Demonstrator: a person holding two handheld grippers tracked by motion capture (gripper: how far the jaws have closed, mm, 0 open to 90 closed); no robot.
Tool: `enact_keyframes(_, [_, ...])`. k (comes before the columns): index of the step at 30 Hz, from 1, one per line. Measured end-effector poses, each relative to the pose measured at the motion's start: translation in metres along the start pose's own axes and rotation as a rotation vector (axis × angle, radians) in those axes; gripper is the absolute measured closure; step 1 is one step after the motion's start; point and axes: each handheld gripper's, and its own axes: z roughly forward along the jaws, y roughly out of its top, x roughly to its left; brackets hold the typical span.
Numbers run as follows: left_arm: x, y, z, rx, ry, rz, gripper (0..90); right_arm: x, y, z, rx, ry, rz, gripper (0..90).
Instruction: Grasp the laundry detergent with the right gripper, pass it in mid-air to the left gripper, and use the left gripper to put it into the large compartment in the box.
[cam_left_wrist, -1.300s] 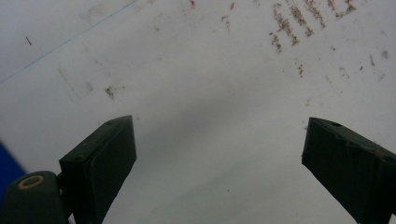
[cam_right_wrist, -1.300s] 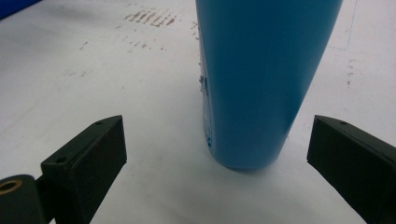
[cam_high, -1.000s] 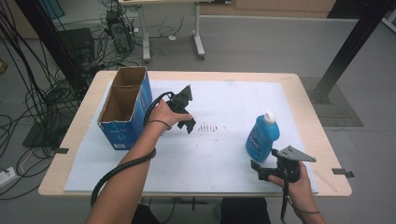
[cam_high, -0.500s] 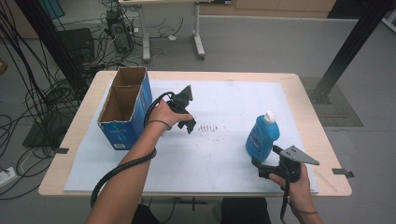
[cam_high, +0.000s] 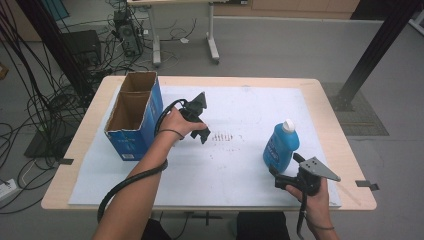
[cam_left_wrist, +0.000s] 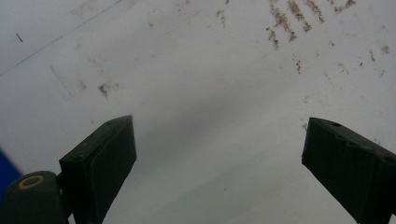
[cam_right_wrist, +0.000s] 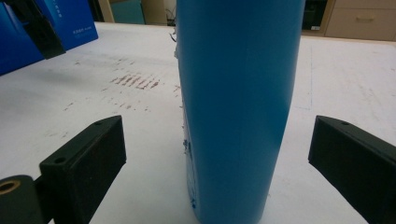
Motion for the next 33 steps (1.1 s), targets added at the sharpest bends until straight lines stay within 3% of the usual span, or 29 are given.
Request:
enact_keyframes(17, [0.0,0.0,-0.001,-0.005,-0.001,0.0,10.3,0.002,-0.002,0.005,-0.031,-0.033,-0.022,3.8])
enact_keyframes(33, [0.002,0.001,0.001,0.004,0.0,-0.002,10.3,0.002,0.0,0.017,-0.046,-0.034,-0.021,3.8])
